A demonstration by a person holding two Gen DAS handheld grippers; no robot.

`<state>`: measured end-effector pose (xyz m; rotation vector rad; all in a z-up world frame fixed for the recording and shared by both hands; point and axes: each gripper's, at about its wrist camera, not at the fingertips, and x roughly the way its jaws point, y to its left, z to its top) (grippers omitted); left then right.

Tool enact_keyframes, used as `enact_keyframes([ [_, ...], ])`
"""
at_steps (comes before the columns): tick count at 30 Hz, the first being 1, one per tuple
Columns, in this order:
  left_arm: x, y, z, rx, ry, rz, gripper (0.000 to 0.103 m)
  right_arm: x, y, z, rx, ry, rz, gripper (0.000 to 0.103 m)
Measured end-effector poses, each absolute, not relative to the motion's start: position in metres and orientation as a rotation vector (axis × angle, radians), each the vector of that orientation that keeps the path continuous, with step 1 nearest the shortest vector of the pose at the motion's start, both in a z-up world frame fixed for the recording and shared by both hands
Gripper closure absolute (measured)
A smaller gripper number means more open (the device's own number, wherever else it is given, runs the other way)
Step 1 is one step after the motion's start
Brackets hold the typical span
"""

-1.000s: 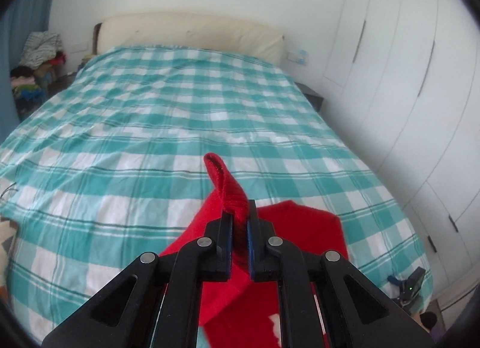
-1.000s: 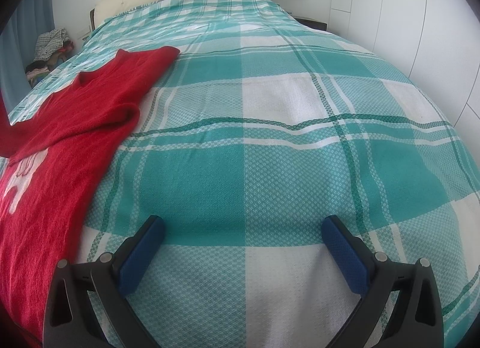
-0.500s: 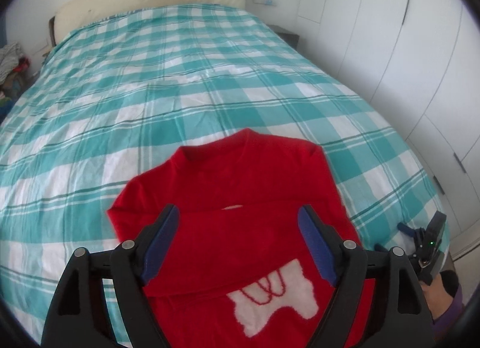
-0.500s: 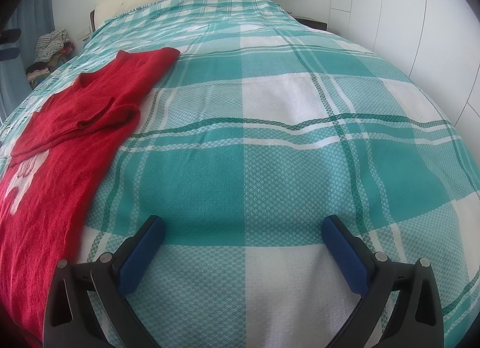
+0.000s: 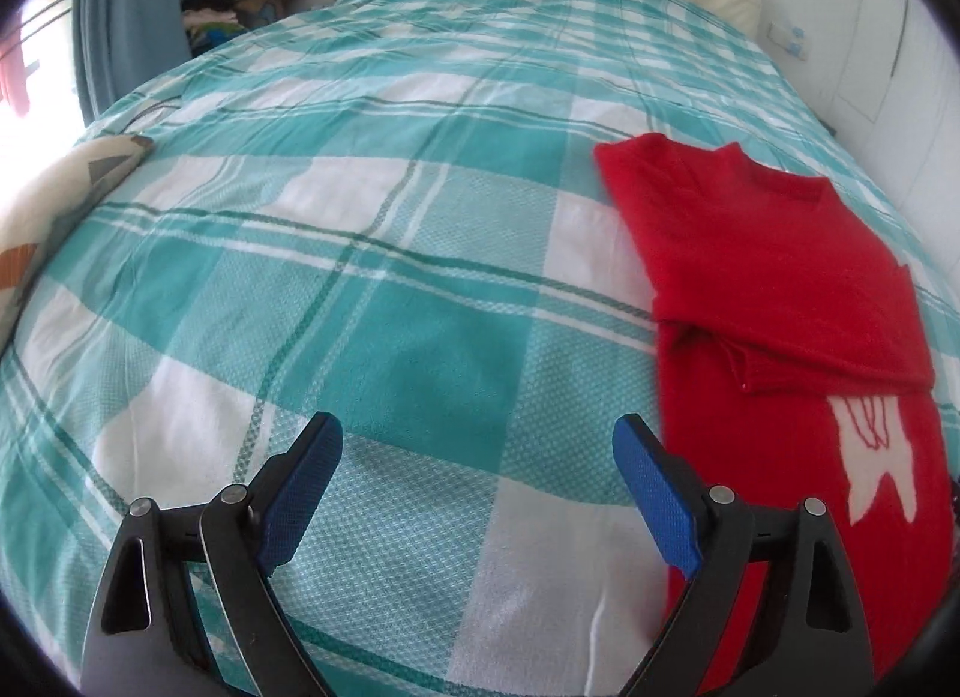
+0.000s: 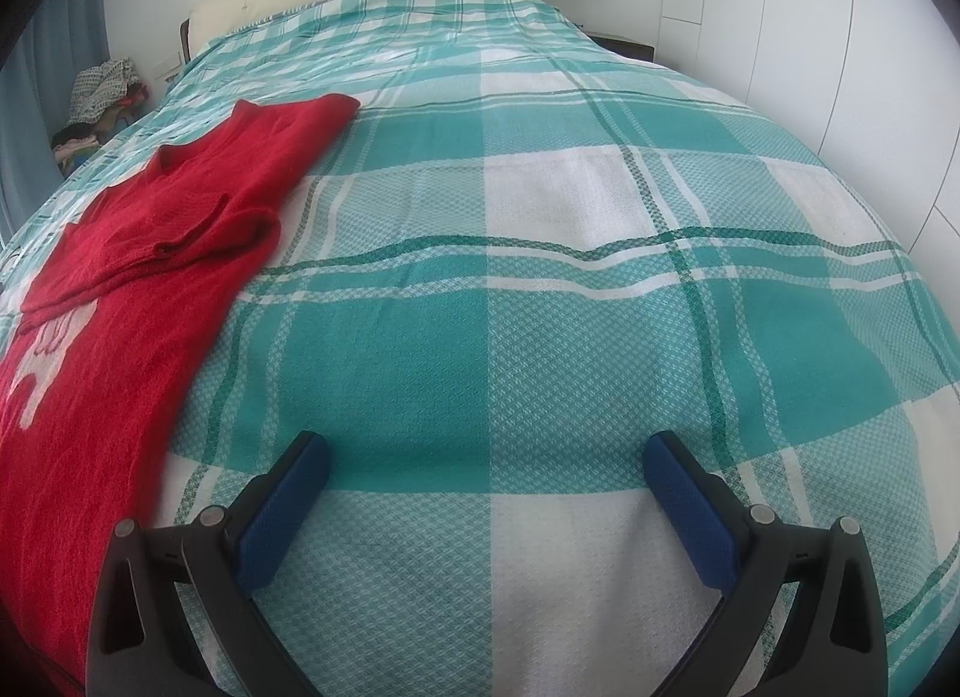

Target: Fold small clothes

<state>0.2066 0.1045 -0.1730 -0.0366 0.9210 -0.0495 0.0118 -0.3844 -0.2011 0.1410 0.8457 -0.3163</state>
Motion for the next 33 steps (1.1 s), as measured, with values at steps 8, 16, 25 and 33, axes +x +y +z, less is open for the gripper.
enact_keyframes([
  [8, 0.216, 0.101, -0.194, -0.023, 0.977, -0.047, 0.001, 0.011, -0.384, -0.201, 0.143, 0.842, -0.316, 0.000],
  [16, 0.216, 0.101, -0.198, -0.010, 0.986, -0.044, 0.000, 0.011, -0.384, -0.201, 0.142, 0.842, -0.316, 0.000],
  [25, 0.217, 0.100, -0.199, 0.003, 0.990, -0.037, 0.000, 0.011, -0.384, -0.201, 0.142, 0.842, -0.316, 0.000],
  [33, 0.217, 0.099, -0.199, 0.012, 0.993, -0.033, 0.000, 0.011, -0.384, -0.201, 0.142, 0.842, -0.316, 0.000],
])
